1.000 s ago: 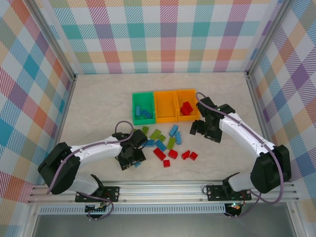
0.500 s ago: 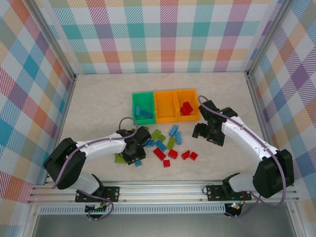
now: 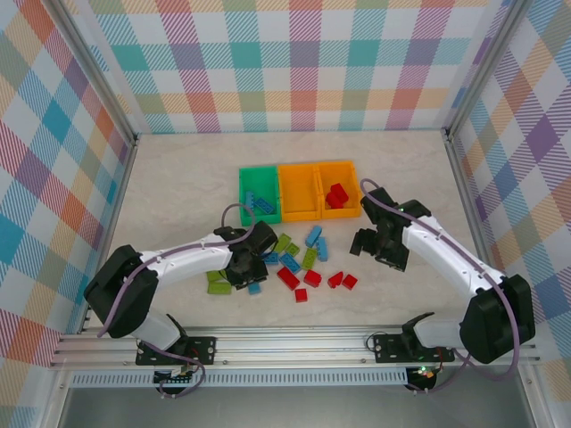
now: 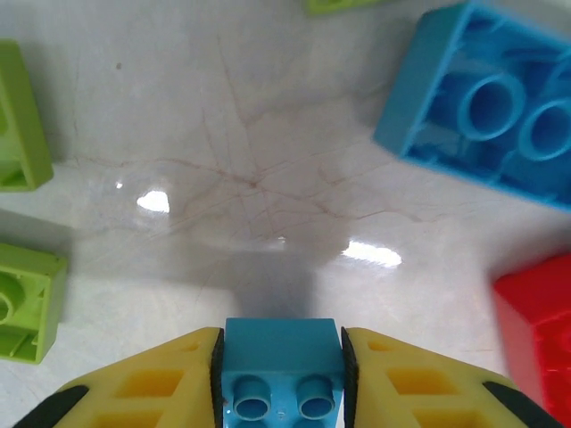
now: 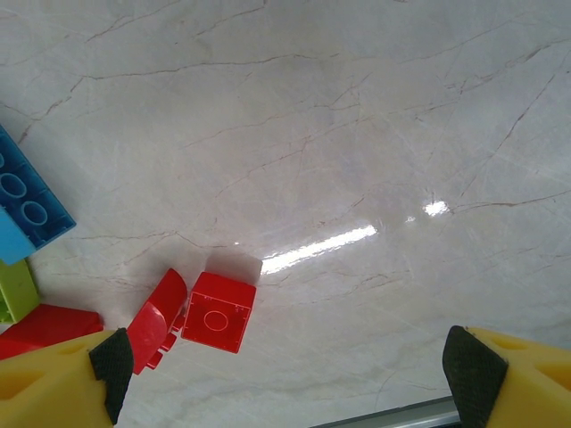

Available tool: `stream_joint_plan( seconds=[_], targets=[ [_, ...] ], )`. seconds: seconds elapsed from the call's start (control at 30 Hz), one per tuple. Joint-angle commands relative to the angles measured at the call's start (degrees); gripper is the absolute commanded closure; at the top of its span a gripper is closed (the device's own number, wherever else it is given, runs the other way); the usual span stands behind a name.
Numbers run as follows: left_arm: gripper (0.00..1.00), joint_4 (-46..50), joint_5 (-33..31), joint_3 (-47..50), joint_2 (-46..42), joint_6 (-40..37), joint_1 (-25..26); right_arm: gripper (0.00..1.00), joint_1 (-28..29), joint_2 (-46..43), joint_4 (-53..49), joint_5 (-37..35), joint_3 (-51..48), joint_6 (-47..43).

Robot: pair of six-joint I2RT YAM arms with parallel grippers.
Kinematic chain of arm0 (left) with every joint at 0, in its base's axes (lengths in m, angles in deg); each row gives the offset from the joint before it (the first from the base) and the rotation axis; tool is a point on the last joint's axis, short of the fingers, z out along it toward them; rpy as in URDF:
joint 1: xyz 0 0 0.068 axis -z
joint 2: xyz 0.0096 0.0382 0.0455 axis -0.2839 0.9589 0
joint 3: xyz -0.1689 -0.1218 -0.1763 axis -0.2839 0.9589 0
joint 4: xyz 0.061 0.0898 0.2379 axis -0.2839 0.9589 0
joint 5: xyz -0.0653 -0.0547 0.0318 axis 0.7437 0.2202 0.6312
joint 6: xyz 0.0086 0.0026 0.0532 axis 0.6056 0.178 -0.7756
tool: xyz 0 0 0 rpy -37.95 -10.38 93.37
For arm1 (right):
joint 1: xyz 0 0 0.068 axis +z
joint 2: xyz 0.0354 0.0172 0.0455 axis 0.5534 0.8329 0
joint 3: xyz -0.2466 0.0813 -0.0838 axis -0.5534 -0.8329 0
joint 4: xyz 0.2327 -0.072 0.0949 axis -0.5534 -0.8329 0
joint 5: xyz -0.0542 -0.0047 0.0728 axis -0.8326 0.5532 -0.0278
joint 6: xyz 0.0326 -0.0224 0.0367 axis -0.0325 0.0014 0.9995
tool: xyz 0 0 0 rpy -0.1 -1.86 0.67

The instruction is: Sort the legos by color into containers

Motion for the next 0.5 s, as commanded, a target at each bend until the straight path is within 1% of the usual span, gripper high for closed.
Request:
stream_joint_plan(
  seconds=[0.0,0.1,0.2,0.37,0.47],
  targets=[
    [0.64,3.45,-3.73,-5.31,-1.87,-3.49,-3.29,0.1,-0.26,-1.18,0.12,0.9,-0.9,1.23],
    [0.64,3.83,-5.81,-10.65,-1.22,-7.23,-7.74,0.12,0.83,-1.29,2.54,3.19,-2.65,1.02],
    [0.63,4.16,-5.69,-19.08,2.49,-12.07,-12.74,0.12,2.83,-0.7,3.25,4.77,-4.14,1.96],
    [0.63,4.75,-7.11,-33.12,11.37,-18.72,-17.46,0.12,4.59,-0.08,2.22,8.67,-6.46,6.71],
    [0.62,4.08,-7.1,-39.95,17.5,-20.87,-19.09,0.12,5.59,-0.16,5.25,11.96,-9.33,10.62]
  ],
)
